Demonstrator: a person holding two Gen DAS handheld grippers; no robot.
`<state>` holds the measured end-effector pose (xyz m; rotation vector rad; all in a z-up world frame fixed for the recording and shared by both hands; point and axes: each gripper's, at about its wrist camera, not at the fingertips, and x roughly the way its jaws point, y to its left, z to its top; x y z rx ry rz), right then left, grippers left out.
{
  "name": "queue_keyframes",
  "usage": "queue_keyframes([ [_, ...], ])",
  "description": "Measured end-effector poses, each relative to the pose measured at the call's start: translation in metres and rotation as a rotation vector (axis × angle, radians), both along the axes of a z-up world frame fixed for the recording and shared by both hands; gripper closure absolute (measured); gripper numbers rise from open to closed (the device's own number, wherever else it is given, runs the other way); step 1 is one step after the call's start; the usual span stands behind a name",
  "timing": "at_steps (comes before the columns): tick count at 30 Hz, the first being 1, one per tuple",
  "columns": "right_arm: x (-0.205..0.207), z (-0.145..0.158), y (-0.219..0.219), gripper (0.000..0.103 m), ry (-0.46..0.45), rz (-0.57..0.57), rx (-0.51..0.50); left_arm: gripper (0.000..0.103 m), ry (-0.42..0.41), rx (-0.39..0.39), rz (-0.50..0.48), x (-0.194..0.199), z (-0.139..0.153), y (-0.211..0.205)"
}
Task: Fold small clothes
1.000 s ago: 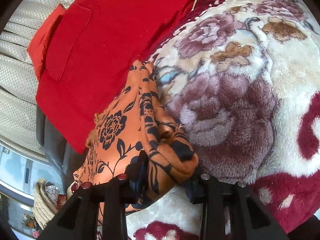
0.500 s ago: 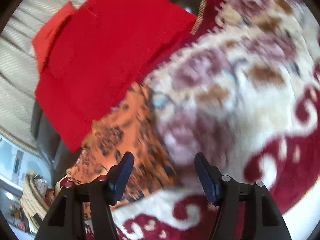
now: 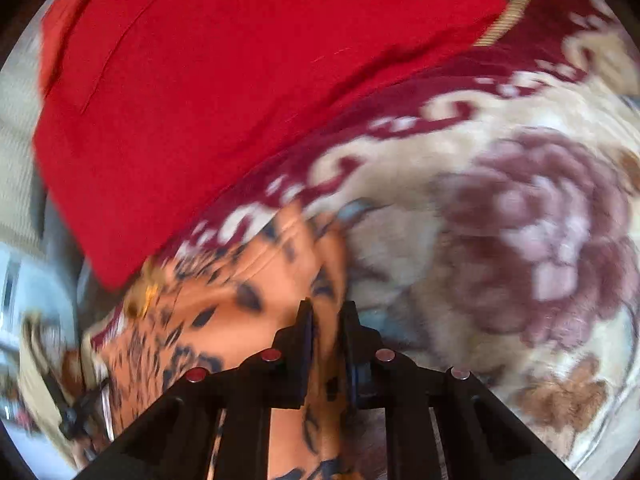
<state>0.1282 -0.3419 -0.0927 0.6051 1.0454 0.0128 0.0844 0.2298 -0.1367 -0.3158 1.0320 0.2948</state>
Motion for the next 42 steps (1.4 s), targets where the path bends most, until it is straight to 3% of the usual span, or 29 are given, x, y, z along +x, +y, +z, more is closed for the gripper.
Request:
queue_keyframes([
  [3,-0.029,0.022,0.003,0.064,-0.054,-0.015,-0.093,0.092,-0.006,-0.010,0.006,-0.015,0.005,0.007],
  [5,-0.055,0.040,0.007,0.040,-0.108,-0.043,-0.119,0.085,-0.016,0.032,-0.008,-0.029,0.014,0.001],
  [7,-0.086,0.059,0.014,0.040,-0.170,-0.052,-0.097,0.053,-0.063,0.062,-0.012,-0.048,0.029,-0.009],
  [9,-0.111,0.074,0.023,0.040,-0.222,-0.024,-0.033,0.037,-0.110,0.097,-0.025,-0.062,0.042,-0.021],
  [11,-0.135,0.076,0.050,0.037,-0.236,0.082,0.042,0.036,-0.147,0.133,-0.057,-0.072,0.052,-0.033],
  [14,-0.153,0.049,0.076,0.035,-0.176,0.201,0.158,0.035,-0.148,0.134,-0.112,-0.087,0.057,-0.051],
  [16,-0.155,0.021,0.062,0.035,-0.120,0.118,0.133,0.035,-0.149,0.126,-0.129,-0.096,0.060,-0.058],
  [17,-0.159,0.006,0.043,0.039,-0.094,0.025,0.156,0.035,-0.145,0.121,-0.136,-0.100,0.060,-0.062],
  [18,-0.164,-0.001,0.029,0.050,-0.100,-0.038,0.234,0.035,-0.144,0.120,-0.142,-0.105,0.062,-0.064],
  [19,-0.174,0.000,0.019,0.050,-0.122,-0.098,0.288,0.035,-0.147,0.125,-0.150,-0.111,0.064,-0.068],
  [20,-0.180,0.006,0.017,0.048,-0.142,-0.117,0.262,0.035,-0.148,0.131,-0.152,-0.116,0.065,-0.070],
  [22,-0.198,0.025,0.024,0.040,-0.189,-0.124,0.192,0.035,-0.154,0.134,-0.153,-0.124,0.068,-0.074],
  [28,-0.234,0.009,0.046,0.036,-0.145,-0.113,0.276,0.035,-0.148,0.121,-0.179,-0.131,0.069,-0.090],
  [35,-0.214,-0.018,0.045,0.036,-0.104,-0.159,0.328,0.033,-0.161,0.104,-0.216,-0.137,0.072,-0.111],
  [42,-0.193,-0.018,0.031,0.035,-0.131,-0.236,0.366,0.030,-0.118,0.088,-0.268,-0.131,0.057,-0.141],
])
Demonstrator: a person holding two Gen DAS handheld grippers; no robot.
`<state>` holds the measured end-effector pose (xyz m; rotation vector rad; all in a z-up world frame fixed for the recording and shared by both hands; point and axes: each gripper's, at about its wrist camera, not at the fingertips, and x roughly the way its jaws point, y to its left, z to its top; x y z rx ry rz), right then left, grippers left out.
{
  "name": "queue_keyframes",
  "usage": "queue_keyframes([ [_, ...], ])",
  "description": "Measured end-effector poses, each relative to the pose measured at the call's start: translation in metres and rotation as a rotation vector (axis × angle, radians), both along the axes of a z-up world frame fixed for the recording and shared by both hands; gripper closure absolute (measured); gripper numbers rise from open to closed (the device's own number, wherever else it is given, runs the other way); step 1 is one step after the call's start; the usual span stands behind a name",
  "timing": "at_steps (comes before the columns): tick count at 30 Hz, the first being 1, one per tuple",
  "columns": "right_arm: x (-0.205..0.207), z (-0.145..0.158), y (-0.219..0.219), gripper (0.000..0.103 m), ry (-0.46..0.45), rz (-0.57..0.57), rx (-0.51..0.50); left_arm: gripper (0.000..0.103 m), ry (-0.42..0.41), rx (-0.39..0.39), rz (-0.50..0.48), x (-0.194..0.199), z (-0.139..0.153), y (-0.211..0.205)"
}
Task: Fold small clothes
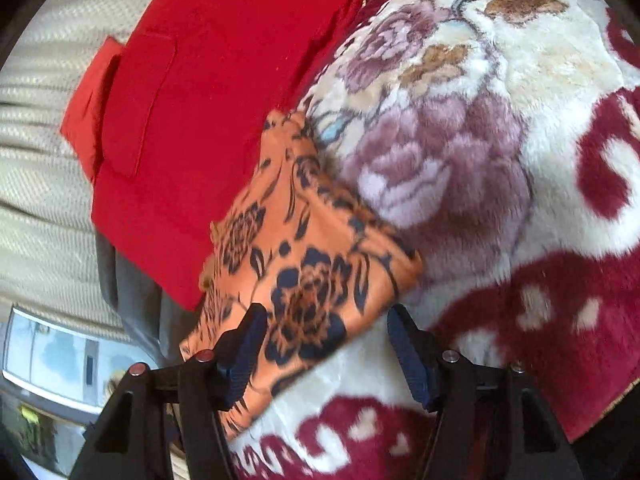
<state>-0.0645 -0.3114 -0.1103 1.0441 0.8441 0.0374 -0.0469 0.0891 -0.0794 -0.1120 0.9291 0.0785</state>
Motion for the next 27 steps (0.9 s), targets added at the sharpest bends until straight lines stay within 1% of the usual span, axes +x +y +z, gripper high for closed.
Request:
queue_keyframes([
  [3,0.010,0.001,0.000,0.035,-0.001,-0.007,-0.003,0.030,0.016,-0.011,-0.009,0.003,-0.005,-0.011],
  [6,0.008,0.004,0.002,0.036,-0.003,-0.003,-0.015,0.030,0.030,0.001,-0.032,0.005,-0.012,-0.023],
  [10,0.016,0.010,0.007,0.036,-0.013,0.013,-0.046,0.030,0.040,0.002,-0.046,0.012,-0.018,-0.033],
  [12,0.022,0.011,0.010,0.037,-0.001,0.015,-0.073,0.030,0.047,0.007,-0.060,0.017,-0.021,-0.039],
  [18,0.032,0.012,0.014,0.037,0.013,0.011,-0.080,0.030,0.056,0.038,-0.079,0.027,-0.025,-0.057],
  [20,0.034,0.015,0.018,0.037,0.019,0.006,-0.085,0.030,0.053,0.030,-0.081,0.029,-0.025,-0.058],
  [24,0.021,0.015,0.025,0.037,0.040,-0.007,-0.058,0.030,0.050,0.031,-0.083,0.032,-0.026,-0.057],
  [27,0.022,0.011,0.033,0.037,0.053,0.005,-0.038,0.030,0.060,0.024,-0.077,0.037,-0.030,-0.056],
])
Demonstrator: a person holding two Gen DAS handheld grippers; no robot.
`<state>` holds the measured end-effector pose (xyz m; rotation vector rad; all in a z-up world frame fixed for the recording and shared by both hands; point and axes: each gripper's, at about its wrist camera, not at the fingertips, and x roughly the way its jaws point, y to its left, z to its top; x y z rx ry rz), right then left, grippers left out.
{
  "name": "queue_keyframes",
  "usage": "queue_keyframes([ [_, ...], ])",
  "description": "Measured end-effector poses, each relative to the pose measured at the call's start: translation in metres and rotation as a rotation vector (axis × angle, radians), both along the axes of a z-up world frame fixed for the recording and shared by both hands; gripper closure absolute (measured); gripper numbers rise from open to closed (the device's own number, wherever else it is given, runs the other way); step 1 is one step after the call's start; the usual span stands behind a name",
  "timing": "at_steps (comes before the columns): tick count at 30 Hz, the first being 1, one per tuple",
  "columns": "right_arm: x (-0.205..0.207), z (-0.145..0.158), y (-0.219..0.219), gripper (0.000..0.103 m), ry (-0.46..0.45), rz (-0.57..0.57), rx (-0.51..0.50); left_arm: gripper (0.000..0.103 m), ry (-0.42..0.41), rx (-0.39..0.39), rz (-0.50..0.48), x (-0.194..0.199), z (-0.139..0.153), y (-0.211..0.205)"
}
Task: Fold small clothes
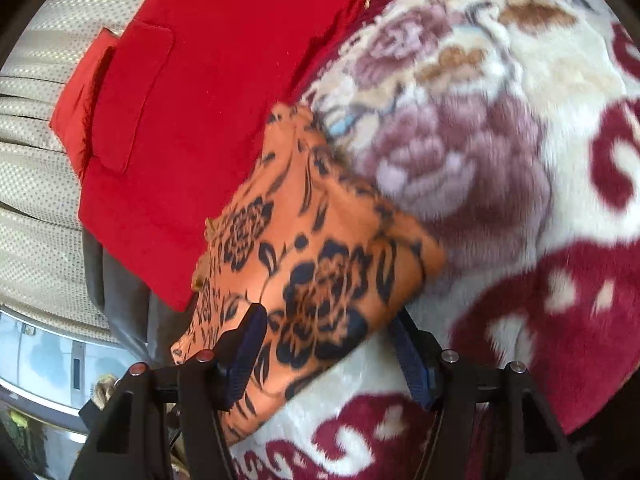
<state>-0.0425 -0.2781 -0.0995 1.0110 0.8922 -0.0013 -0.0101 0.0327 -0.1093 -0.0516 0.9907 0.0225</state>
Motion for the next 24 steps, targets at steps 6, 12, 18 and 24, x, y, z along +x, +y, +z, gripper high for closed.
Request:
queue_keyframes([
  [6,0.029,0.003,-0.002,0.037,-0.008,-0.006,-0.032,0.030,0.004,-0.003,-0.004,0.006,-0.004,-0.002],
  [12,0.035,-0.005,-0.007,0.062,0.020,-0.012,-0.049,0.030,0.027,-0.007,-0.009,0.018,-0.012,-0.005],
  [18,0.031,-0.003,-0.012,0.059,0.015,-0.028,-0.049,0.030,0.034,-0.009,-0.022,0.023,-0.017,-0.010],
  [24,0.039,-0.002,-0.007,0.078,0.020,0.017,-0.126,0.030,0.036,-0.008,-0.027,0.024,-0.018,-0.013],
])
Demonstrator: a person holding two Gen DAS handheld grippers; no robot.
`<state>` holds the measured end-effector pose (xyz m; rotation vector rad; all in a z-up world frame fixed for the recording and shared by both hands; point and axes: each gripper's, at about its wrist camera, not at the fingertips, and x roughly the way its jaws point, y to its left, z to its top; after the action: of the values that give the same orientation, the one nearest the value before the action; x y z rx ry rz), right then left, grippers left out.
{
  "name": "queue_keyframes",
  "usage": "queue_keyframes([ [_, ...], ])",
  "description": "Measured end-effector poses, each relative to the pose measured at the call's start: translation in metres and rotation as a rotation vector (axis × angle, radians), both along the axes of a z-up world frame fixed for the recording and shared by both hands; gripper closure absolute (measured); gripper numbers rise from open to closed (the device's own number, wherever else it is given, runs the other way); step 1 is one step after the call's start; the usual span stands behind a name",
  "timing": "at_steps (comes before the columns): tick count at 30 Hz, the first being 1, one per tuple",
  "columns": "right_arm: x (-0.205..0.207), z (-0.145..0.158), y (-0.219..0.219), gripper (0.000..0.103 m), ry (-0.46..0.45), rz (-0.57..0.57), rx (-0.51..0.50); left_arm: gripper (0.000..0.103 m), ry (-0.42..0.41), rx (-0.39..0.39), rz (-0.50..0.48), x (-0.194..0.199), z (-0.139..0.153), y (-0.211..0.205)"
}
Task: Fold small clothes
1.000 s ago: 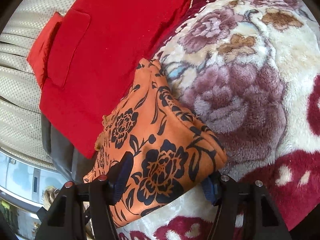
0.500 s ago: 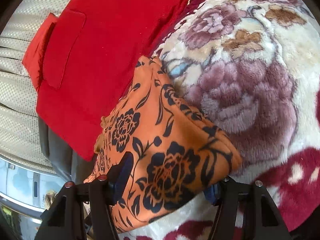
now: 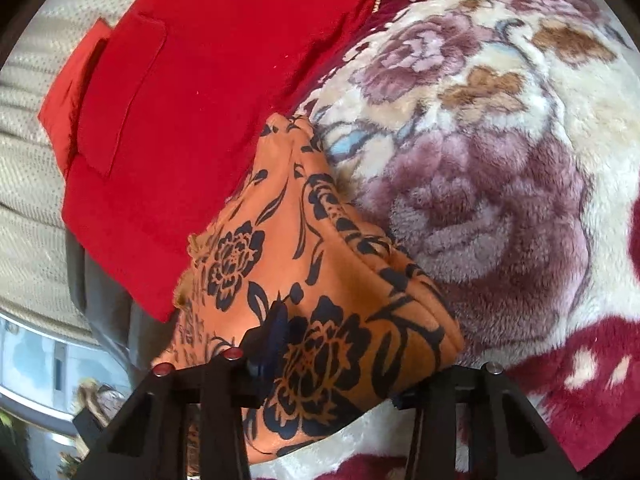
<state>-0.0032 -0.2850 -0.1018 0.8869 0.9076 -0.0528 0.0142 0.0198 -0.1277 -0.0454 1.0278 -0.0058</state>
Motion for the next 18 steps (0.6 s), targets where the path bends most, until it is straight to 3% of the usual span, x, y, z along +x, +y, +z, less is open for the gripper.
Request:
queue_keyframes([
  [2,0.003,0.004,0.004,0.091,0.000,0.021,-0.038,0.030,0.000,-0.003,-0.001,0.001,-0.001,0.000],
  [6,-0.007,0.031,0.011,0.093,-0.044,0.045,-0.189,0.030,-0.014,-0.010,0.007,-0.004,0.004,0.004],
  [8,-0.002,0.021,0.014,0.092,-0.001,0.109,-0.212,0.030,-0.013,-0.013,0.012,-0.004,0.002,0.005],
  [10,-0.004,0.006,0.004,0.084,0.023,0.128,-0.140,0.030,0.014,-0.005,-0.004,-0.001,-0.004,0.002],
  [14,-0.025,0.011,-0.027,0.034,-0.015,0.108,-0.082,0.029,0.003,0.006,-0.015,-0.003,-0.008,0.002],
  [18,-0.009,0.038,-0.050,0.033,-0.078,0.164,-0.107,0.026,-0.001,0.001,-0.008,-0.002,-0.011,0.004],
])
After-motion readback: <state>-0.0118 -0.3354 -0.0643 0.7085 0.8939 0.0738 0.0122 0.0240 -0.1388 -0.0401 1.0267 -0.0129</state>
